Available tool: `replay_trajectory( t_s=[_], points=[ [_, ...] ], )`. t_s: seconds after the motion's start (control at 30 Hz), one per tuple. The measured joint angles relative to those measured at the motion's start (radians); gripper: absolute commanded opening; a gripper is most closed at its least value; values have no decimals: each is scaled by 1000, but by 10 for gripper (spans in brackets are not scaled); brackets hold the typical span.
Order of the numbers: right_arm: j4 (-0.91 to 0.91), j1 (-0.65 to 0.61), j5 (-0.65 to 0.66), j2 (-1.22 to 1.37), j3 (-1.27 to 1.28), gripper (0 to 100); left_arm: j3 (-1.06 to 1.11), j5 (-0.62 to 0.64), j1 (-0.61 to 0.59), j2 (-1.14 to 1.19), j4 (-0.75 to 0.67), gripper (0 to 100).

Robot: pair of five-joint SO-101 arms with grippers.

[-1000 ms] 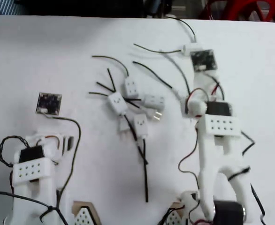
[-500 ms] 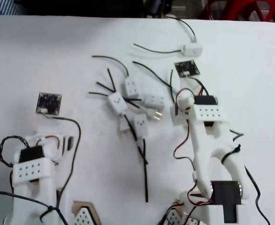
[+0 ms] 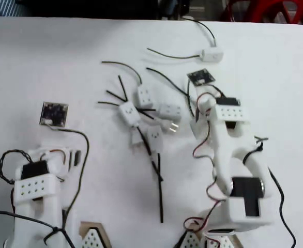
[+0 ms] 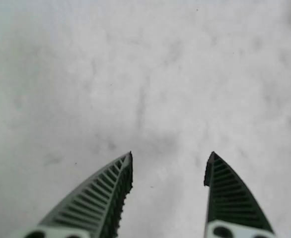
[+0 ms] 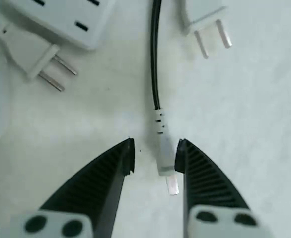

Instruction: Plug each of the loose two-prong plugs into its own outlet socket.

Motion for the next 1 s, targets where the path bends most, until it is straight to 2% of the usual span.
replay_trajectory(
  t_s=[0.23, 0.43, 0.67, 1.0],
  points=[
    [172, 15, 6, 195, -230, 138, 0, 0, 0, 0, 0, 242],
    [299, 20, 91, 325, -367, 137, 0, 0, 0, 0, -2, 242],
    [316, 83, 149, 396, -434, 50, 0, 0, 0, 0, -2, 242],
    [316, 89, 184, 404, -436, 17, 0, 0, 0, 0, -2, 242]
  ],
)
